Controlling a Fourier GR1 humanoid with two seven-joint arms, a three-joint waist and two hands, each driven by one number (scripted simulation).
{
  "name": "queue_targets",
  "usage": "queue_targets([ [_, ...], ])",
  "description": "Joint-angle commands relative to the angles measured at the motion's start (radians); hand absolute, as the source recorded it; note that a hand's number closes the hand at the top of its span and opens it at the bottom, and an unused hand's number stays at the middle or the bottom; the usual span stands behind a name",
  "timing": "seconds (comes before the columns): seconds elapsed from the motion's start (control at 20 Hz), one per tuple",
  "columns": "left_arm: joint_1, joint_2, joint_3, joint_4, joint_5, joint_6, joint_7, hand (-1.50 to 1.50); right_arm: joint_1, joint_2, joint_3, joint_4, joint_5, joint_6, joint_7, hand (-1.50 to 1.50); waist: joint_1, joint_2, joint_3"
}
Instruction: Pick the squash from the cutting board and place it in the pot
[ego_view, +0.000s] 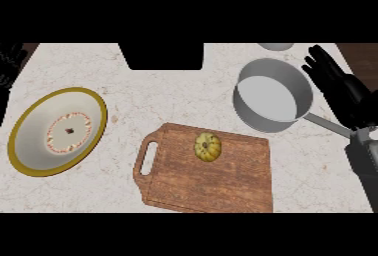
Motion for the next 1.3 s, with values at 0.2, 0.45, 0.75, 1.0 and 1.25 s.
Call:
queue_targets([
  [0.2, -0.043, -0.188, -0.032, 0.009, 0.107, 0.04, 0.013, 0.0, -0.315, 0.031, 0.228, -0.033, -0.039, 0.329, 0.101, 1.5, 0.111, 0.046, 0.001],
  [0.45, -0.052, -0.284, -0.062, 0.033, 0.152, 0.061, 0.04, 0.0, -0.441, -0.148, 0.343, 0.028, 0.328, 0.404, -0.057, -1.5, 0.095, 0.054, 0.007],
  [0.75, -0.025, -0.314, -0.058, 0.065, 0.143, 0.078, 0.02, 0.0, -0.518, -0.165, 0.422, 0.075, 0.436, 0.569, -0.41, -1.5, 0.049, 0.035, 0.008],
  [1.0, -0.016, -0.32, -0.052, 0.081, 0.132, 0.079, 0.005, 0.0, -0.616, -0.114, 0.555, 0.157, 0.649, 0.561, -0.438, -1.5, 0.041, 0.028, 0.007],
  [1.25, -0.032, -0.328, -0.035, 0.124, 0.11, 0.102, -0.016, 0.0, -0.698, -0.064, 0.65, 0.146, 0.734, 0.674, -0.36, -1.5, 0.018, 0.023, 0.006],
])
